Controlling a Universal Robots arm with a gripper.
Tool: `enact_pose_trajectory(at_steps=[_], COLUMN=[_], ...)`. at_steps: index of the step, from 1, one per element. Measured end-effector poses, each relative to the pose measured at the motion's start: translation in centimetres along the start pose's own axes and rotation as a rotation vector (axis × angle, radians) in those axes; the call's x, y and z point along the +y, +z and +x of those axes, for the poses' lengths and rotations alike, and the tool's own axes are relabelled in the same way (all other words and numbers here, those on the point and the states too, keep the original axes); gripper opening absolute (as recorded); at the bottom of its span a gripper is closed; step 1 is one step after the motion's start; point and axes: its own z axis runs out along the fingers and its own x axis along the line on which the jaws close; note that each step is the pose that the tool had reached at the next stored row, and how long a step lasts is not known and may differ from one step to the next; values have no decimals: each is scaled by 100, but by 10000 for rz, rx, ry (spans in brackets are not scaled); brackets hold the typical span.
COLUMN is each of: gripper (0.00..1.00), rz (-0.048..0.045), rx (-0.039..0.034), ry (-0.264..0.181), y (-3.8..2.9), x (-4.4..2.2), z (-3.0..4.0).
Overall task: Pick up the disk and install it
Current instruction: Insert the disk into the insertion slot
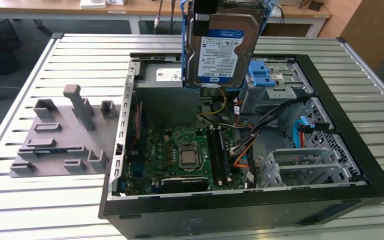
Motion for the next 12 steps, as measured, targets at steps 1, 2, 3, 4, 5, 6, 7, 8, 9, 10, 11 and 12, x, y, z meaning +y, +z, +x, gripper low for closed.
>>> enact_pose_trajectory(at_steps=[1,2,3,4,5,6,7,8,9,10,11,12], gripper=[36,36,36,36,36,36,36,36,36,36,36,36], rz=[0,0,1,-1,1,4,6,9,11,16,19,24], rx=[0,0,1,5,5,5,5,5,6,5,6,7], ry=[0,0,0,0,0,0,0,-1,0,0,-1,0], y=[0,0,1,0,1,2,3,4,5,7,9,9], x=[-2,-3,-4,-6,-6,-7,-8,-9,-9,-11,-12,-14], z=[20,44,68,86,101,113,122,131,146,164,189,220])
